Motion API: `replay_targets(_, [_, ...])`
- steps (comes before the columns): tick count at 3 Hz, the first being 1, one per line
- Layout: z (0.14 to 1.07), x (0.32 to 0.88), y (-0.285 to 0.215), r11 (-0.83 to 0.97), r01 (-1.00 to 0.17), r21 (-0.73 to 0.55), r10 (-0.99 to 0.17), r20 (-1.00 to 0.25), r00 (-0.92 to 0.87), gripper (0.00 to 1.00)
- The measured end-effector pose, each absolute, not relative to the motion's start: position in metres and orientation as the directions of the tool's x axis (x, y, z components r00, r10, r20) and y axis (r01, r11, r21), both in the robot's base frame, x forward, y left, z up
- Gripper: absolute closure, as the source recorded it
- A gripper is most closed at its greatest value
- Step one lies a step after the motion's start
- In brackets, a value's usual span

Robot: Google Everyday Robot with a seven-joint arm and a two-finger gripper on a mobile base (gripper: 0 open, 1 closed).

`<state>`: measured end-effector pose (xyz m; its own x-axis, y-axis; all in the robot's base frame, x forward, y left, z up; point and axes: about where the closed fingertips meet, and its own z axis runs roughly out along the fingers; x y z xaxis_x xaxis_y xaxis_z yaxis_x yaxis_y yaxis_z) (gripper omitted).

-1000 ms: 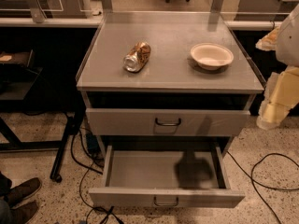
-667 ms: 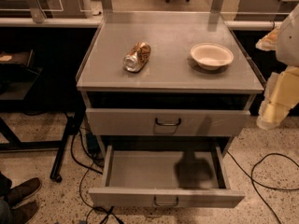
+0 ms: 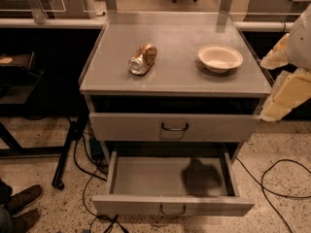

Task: Close middle drawer

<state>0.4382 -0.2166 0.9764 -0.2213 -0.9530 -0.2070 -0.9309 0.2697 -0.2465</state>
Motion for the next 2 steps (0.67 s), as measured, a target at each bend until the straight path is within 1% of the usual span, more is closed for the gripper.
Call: replay_targets(2, [0.9765, 0.4382, -0.2166, 0.27, -0.931, -0.247, -0.953, -0.207, -0.221, 0.78])
